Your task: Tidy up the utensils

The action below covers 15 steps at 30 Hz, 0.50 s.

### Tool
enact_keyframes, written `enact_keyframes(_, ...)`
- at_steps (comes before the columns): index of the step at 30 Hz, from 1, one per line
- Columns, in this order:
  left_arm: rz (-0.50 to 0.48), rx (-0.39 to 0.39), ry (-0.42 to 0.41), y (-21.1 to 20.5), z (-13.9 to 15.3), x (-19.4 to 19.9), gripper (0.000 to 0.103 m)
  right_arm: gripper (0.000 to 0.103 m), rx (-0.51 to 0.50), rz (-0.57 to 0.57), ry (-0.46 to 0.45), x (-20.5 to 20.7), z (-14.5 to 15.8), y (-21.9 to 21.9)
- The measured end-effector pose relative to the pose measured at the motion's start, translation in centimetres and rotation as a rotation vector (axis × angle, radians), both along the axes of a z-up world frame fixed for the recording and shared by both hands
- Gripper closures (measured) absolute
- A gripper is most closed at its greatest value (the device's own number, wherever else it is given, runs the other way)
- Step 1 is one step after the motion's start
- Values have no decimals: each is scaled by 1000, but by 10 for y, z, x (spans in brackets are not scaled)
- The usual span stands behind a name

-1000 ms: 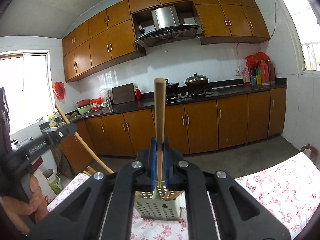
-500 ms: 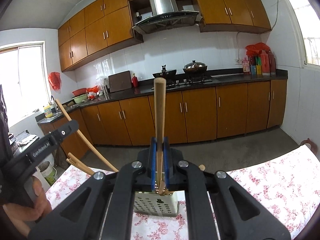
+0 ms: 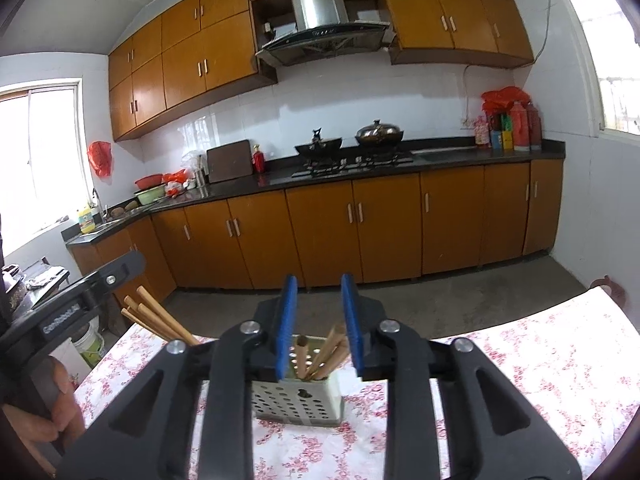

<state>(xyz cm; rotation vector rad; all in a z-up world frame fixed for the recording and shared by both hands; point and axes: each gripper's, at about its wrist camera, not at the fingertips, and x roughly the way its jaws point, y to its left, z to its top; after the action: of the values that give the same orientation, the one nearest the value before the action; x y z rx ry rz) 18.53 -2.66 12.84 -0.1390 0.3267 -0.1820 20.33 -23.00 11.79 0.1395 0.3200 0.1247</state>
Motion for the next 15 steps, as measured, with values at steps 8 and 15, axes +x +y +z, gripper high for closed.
enact_keyframes(8, 52, 48, -8, 13, 4, -23, 54, 61, -2, -66, -50, -34, 10, -19)
enact_keyframes(15, 89, 100, -16, 22, -3, -46, 39, 41, -15, -73, -74, -68, 8, -17)
